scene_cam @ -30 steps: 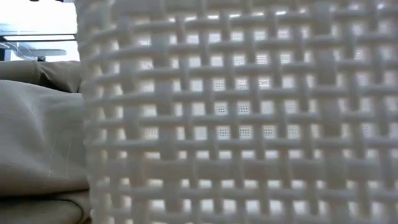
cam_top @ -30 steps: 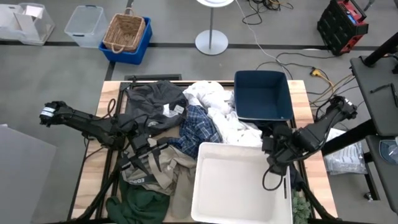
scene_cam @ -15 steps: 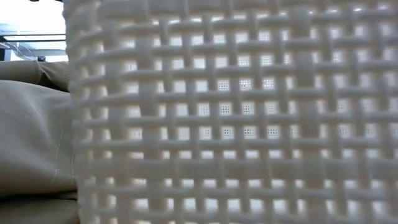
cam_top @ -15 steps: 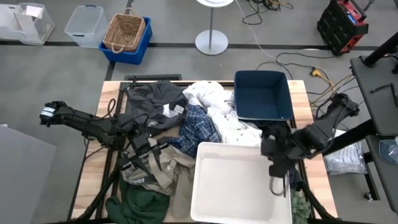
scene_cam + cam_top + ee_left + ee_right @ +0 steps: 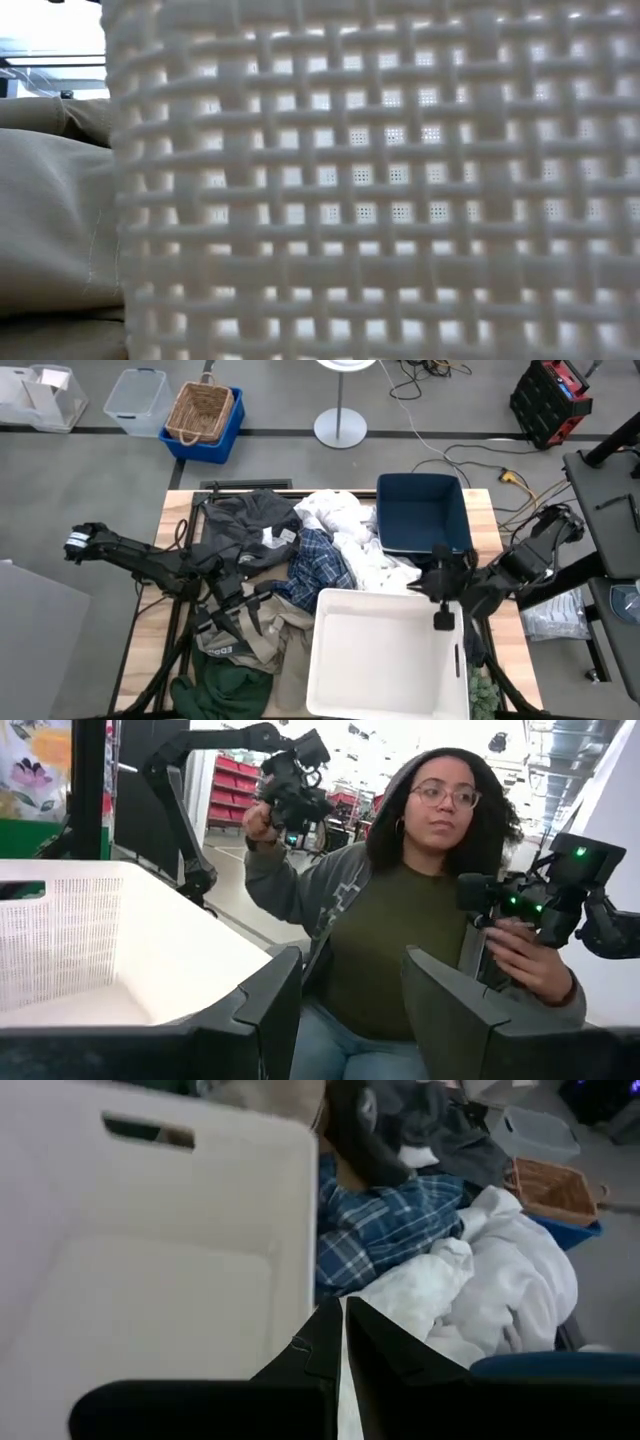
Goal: Sort clothes
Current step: Put the brown shorts into the white bin
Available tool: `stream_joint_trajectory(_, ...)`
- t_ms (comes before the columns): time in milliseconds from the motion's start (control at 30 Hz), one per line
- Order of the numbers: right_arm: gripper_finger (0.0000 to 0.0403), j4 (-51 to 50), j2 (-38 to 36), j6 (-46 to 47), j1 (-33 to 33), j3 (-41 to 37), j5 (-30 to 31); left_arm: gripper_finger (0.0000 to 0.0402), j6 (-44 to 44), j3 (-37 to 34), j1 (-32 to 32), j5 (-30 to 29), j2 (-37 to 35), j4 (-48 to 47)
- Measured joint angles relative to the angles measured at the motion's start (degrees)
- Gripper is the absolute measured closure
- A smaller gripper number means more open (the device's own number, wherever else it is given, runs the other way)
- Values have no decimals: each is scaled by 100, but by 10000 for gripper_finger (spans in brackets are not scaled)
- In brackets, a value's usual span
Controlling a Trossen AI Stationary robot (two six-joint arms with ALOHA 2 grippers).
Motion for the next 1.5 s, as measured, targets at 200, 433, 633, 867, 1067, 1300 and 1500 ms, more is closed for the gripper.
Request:
stream_joint_trajectory(200,390,18,-350,99,1,0,-1,248,-724,1,-1,-544,4,448)
stream_joint_trajectory(433,390,23,-508,46,1,0,-4,248,-896,-1,-1,-1159,28,449)
stream_joint_trajectory(633,390,22,-424,46,1,-2,-4,248,-1506,1,14,-1851,134,292)
stream_joint_trajectory(867,390,23,-342,88,1,-7,-16,248,-2261,816,-148,-3476,155,-3016)
stream_joint_trajectory(1067,390,24,-340,153,1,-7,-19,248,-3333,2243,-696,-5163,462,-7554)
stream_joint_trajectory(1300,390,23,-338,151,1,-7,-21,248,-3897,2734,-1434,-5698,963,-10484)
stream_joint_trajectory(1500,390,24,-338,152,1,-32,-19,248,-5863,2629,-1446,-5937,1254,-10846)
